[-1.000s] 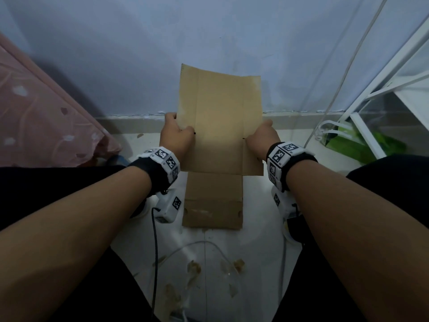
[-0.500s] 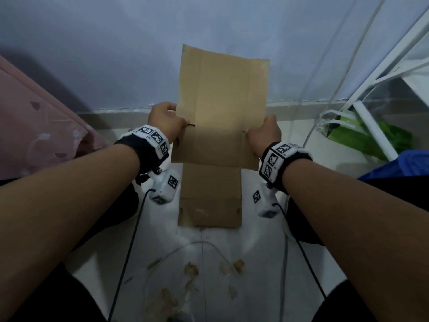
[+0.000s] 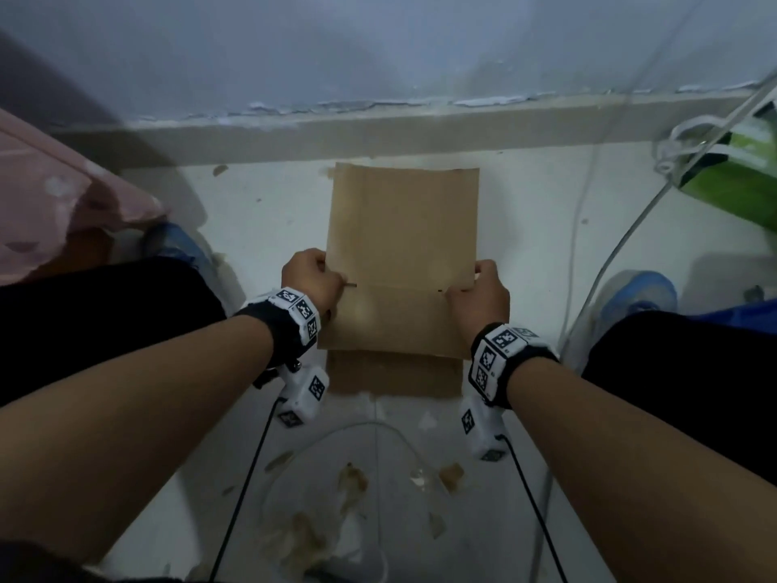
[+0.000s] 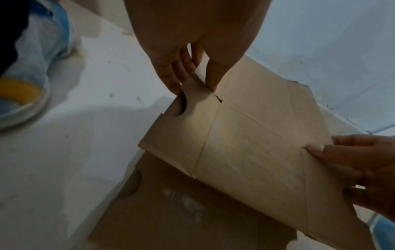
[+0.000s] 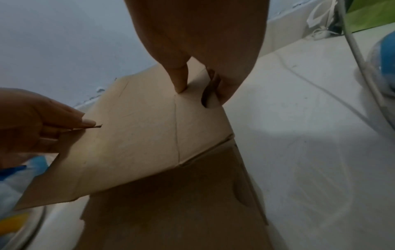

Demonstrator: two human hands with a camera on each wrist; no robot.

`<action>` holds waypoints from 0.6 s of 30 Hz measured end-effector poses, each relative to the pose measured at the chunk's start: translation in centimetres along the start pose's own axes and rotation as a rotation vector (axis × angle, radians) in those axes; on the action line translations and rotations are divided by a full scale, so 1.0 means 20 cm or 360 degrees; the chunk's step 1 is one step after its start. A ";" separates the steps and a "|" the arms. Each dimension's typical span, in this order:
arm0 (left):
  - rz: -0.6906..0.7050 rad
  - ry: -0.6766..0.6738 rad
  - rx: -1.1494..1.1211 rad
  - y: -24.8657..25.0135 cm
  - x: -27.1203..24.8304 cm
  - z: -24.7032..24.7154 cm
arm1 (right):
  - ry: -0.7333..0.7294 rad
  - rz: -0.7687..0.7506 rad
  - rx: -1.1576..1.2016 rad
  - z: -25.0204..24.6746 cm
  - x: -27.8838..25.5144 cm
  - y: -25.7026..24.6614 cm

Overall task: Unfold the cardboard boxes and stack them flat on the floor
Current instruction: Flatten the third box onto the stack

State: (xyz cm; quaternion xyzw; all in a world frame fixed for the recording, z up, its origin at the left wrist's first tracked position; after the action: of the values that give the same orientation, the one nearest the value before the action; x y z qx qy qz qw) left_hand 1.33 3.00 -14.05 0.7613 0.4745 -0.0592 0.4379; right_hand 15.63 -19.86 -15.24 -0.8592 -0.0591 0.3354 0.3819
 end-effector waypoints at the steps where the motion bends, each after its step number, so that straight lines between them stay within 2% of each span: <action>1: -0.0027 -0.0029 0.0009 -0.04 0.01 0.05 | -0.0012 0.0024 -0.0023 0.01 0.02 0.04; 6: -0.0082 -0.0134 0.0157 -0.18 0.09 0.24 | -0.0130 0.0119 -0.0240 0.11 0.09 0.19; 11: 0.0105 -0.0285 0.0506 -0.21 0.09 0.37 | -0.0229 0.0200 -0.0700 0.19 0.10 0.27; 13: 0.0261 -0.0384 0.0902 -0.20 0.08 0.44 | -0.0192 0.0098 -0.0918 0.21 0.07 0.27; 15: 0.0448 -0.0460 0.1258 -0.18 0.05 0.53 | -0.0178 -0.0102 -0.1153 0.25 0.05 0.25; 18: 0.0457 -0.0580 0.1363 -0.21 0.00 0.61 | -0.0387 -0.0345 -0.1590 0.34 0.01 0.25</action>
State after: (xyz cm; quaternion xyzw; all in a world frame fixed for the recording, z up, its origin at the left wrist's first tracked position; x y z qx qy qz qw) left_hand 1.98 -5.21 -24.10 0.9081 0.2133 -0.3202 0.1650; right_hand 10.81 -19.11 -22.13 -0.8803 -0.3444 0.3221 -0.0514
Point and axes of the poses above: each hand's wrist, its own x-axis towards the middle knuckle, its own z-axis out of the palm, y = z × x, the point moved 6 cm from there along x, towards the middle knuckle, and after that the axes turned 10 degrees about -y, right-handed, at the moved point
